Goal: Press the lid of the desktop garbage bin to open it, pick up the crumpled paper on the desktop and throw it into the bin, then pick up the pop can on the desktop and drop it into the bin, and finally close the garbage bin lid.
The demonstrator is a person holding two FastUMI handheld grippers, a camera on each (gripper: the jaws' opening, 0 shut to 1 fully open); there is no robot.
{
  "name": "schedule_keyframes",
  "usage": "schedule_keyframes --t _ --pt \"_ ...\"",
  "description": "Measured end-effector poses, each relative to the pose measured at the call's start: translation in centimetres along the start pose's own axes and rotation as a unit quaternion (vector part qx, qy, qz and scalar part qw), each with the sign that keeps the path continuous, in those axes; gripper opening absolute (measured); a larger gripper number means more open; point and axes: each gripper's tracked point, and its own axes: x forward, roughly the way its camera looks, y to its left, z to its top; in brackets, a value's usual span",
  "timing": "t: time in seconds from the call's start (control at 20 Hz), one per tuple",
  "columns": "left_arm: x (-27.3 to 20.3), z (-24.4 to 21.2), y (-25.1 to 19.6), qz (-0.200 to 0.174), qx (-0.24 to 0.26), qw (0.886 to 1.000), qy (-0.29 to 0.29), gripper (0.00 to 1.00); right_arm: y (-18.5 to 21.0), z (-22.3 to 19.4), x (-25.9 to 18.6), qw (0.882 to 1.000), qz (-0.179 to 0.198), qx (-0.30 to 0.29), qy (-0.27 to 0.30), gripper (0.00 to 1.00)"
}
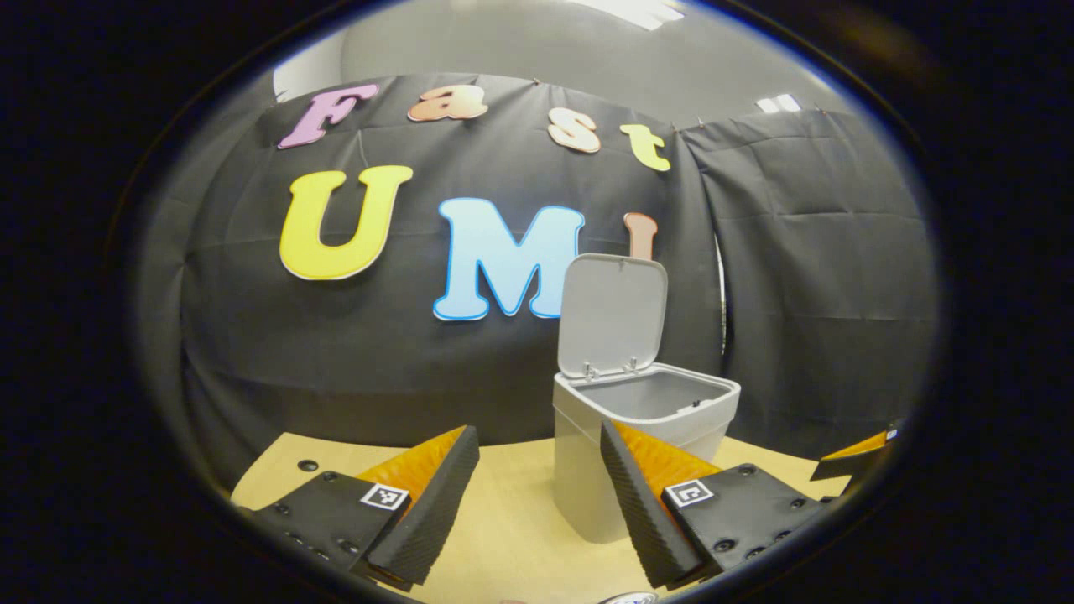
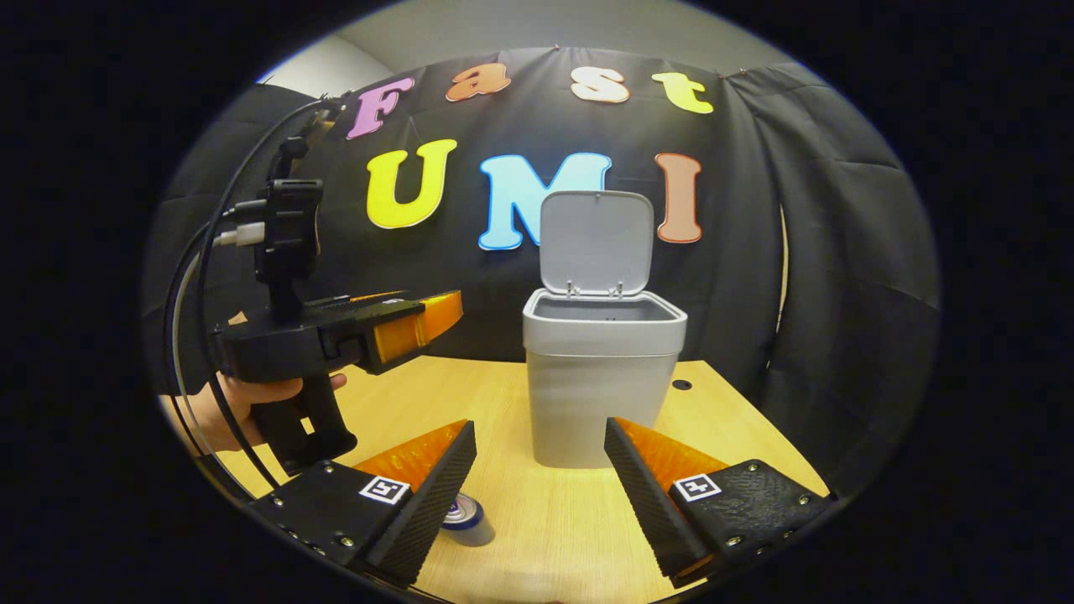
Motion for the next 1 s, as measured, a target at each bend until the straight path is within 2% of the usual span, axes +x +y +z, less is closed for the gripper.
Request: schedule_keyframes --t 0.35,1.0 --pt "-3.4 -1.2 2.6 0.040 -0.006 0.999 0.013 0.95 3.3 -1.8 1.5 0.997 0.064 -0.012 0.035 0.99" --pt "-11.9 -2.2 6.2 0.115 -0.027 0.993 0.032 0.95 6.3 -5.0 2.6 0.988 0.120 -0.035 0.086 0.99"
